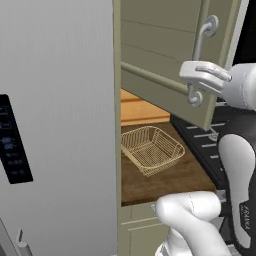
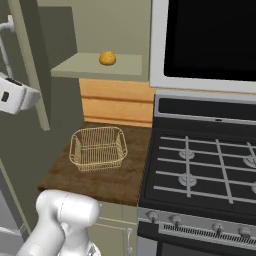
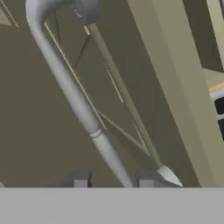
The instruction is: Open the cabinet, pick up the bread from the cabinet and place it in the basket. Then move the basket to the dining counter.
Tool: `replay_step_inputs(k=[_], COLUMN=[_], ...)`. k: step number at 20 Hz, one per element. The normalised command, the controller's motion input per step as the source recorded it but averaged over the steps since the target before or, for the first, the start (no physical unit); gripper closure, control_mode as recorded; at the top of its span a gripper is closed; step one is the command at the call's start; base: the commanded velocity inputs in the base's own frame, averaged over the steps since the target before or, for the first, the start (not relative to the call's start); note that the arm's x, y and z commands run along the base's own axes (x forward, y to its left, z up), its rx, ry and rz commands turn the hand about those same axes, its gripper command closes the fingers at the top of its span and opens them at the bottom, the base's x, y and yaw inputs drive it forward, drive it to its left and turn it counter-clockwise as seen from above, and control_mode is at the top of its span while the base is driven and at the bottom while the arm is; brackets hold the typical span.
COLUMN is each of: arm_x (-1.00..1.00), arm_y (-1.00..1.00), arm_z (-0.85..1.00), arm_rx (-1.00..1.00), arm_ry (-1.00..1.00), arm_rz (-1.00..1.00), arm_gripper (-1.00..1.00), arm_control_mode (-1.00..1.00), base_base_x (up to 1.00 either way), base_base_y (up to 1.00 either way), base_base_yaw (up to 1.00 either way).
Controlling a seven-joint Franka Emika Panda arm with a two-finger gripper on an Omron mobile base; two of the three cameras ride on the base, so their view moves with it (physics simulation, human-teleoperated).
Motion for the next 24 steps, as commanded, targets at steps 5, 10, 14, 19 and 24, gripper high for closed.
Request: replay_step_inputs(k=[5, 10, 14, 19, 24], arm_x=[-0.93, 0.08, 0.75, 0.13, 0.59], arm_y=[-0.89, -0.85, -0.43, -0.06, 0.01], arm_z=[0.26, 0.33, -0.04, -0.45, -0.51], arm_rx=[0.0, 0.0, 0.21, 0.37, 0.48], arm_ry=[0.05, 0.26, 0.26, 0.05, 0.0], arm_rz=[-0.14, -0.25, -0.02, 0.0, 0.0], arm_gripper=[-1.0, -1.0, -1.0, -1.0, -1.0], arm_control_mode=[-1.0, -1.0, -1.0, -1.0, -1.0], base_base_x=[0.0, 0.0, 0.0, 0.0, 0.0], base_base_y=[0.0, 0.0, 0.0, 0.0, 0.0], base_base_yaw=[0.0, 0.0, 0.0, 0.0, 0.0])
